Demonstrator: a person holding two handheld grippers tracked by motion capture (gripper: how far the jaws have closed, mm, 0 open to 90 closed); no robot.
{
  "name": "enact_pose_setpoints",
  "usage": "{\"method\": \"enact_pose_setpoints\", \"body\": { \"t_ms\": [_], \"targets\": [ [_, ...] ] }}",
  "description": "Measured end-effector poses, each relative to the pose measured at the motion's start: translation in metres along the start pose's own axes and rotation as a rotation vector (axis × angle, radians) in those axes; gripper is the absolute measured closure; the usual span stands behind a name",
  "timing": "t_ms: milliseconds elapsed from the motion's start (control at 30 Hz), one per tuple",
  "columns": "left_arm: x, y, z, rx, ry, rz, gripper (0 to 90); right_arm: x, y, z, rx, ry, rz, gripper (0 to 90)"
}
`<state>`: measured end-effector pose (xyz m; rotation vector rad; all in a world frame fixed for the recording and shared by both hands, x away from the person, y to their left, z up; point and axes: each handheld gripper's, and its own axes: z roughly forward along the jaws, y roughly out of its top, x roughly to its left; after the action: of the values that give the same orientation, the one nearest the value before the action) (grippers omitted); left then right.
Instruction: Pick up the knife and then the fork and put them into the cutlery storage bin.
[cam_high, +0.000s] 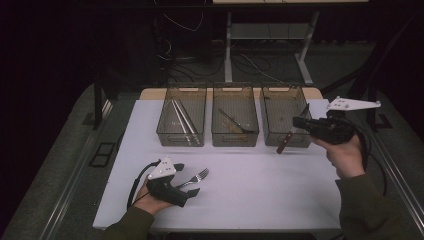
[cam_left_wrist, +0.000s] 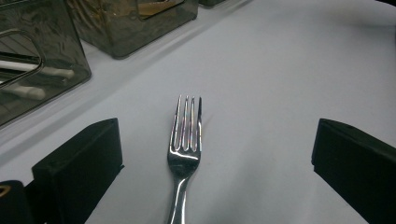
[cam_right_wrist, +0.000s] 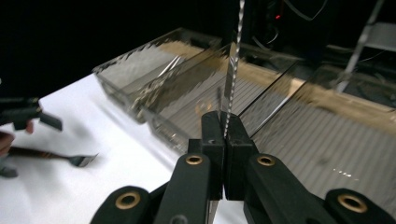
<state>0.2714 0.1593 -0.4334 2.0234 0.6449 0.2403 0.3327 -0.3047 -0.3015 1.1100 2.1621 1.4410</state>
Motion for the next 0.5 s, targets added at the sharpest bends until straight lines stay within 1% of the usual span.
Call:
{"method": "enact_pose_setpoints", "body": {
  "t_ms": [133, 233, 367, 400, 500],
  "targets": [
    [-0.001, 0.001, 0.0, 0.007, -0.001, 0.004, 1.4, -0.011, 0.016, -0.007, -0.019, -0.04, -0.006, 89.2],
    [-0.001, 0.001, 0.0, 0.009, -0.004, 0.008, 1.4, -0.024, 0.025, -0.009, -0.024, -0.081, -0.003, 89.2],
    [-0.001, 0.001, 0.001, 0.009, 0.002, 0.001, 0.7, -0.043, 0.033, -0.008, -0.02, -0.127, 0.012, 89.3],
    [-0.001, 0.001, 0.001, 0.01, 0.003, 0.004, 0.4, -0.049, 0.035, -0.006, -0.011, -0.149, 0.016, 89.3],
    [-0.001, 0.001, 0.001, 0.008, 0.004, -0.01, 0.0, -0.061, 0.038, -0.002, 0.012, -0.174, 0.03, 89.3]
  ]
}}
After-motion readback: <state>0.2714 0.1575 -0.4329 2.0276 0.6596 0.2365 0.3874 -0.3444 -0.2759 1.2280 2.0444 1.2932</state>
